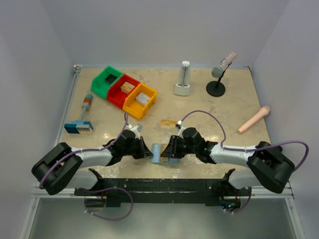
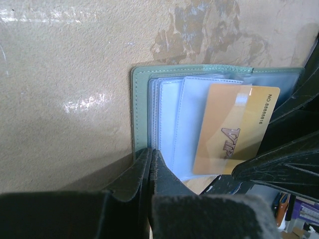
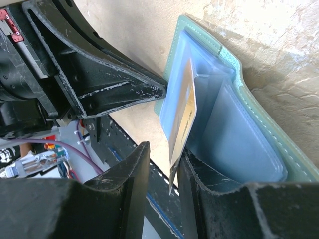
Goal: Take the credit cards out of the card holder
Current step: Remove the credit card from the card holder.
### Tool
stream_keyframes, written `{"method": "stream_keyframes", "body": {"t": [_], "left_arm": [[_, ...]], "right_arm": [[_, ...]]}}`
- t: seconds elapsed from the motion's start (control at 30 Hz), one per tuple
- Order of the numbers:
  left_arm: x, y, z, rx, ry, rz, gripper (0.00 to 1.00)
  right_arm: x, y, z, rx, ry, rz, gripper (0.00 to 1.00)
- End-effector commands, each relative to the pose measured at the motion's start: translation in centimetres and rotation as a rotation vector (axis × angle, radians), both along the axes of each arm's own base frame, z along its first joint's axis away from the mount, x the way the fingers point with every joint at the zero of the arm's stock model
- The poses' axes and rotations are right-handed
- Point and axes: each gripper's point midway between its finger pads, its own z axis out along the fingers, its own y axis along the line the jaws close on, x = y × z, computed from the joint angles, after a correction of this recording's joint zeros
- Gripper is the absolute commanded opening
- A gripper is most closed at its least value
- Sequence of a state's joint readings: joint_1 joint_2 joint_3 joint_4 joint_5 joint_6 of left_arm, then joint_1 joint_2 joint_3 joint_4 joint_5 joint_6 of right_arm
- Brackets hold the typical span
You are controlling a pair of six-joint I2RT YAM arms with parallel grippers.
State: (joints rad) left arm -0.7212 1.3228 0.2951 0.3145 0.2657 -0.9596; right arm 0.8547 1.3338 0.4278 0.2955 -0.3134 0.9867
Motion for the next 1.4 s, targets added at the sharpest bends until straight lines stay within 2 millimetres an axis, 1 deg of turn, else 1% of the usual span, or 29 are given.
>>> {"method": "stream_keyframes", "body": {"t": [0.0,0.27,0.43,0.57,0.63,0.9,1.17,1.2,1.27,1.33,1.37], "left_arm": [[-0.7,0.9,-1.4,0.045,0.027,0.012,0.0],[-0.6,0.9,-1.3,0.043,0.024,0.014,0.0],[-0.6,0.9,-1.1,0.036,0.02,0.014,0.0],[-0.5,0.9,-0.7,0.029,0.009,0.016,0.0],[-0.5,0.9,-0.6,0.028,0.006,0.017,0.0],[-0.2,1.0,-0.1,0.034,-0.009,0.024,0.0],[0.4,0.3,1.7,0.0,-0.031,0.02,0.0],[0.5,0.1,2.1,-0.007,-0.036,0.02,0.01],[0.6,-0.1,2.9,-0.022,-0.044,0.015,0.11],[0.7,-0.2,3.9,-0.031,-0.049,0.023,0.19],[0.9,-0.2,4.8,-0.046,-0.069,0.027,0.22]], "right_arm": [[1.5,0.3,2.0,0.036,-0.069,-0.023,0.32],[1.6,0.0,2.1,0.03,-0.075,-0.029,0.25],[1.7,-0.2,1.9,0.024,-0.069,-0.038,0.18],[1.8,-0.5,2.0,0.021,-0.067,-0.045,0.08],[1.8,-0.8,1.8,0.013,-0.065,-0.053,0.0],[2.2,-3.0,1.1,-0.043,-0.048,-0.123,0.0],[2.2,-5.2,1.4,-0.087,-0.06,-0.157,0.0],[2.1,-5.4,1.6,-0.092,-0.067,-0.157,0.0],[1.9,-5.9,2.1,-0.104,-0.084,-0.149,0.0],[1.6,-6.3,3.4,-0.115,-0.125,-0.123,0.0],[1.6,-6.7,4.0,-0.136,-0.16,-0.109,0.0]]}}
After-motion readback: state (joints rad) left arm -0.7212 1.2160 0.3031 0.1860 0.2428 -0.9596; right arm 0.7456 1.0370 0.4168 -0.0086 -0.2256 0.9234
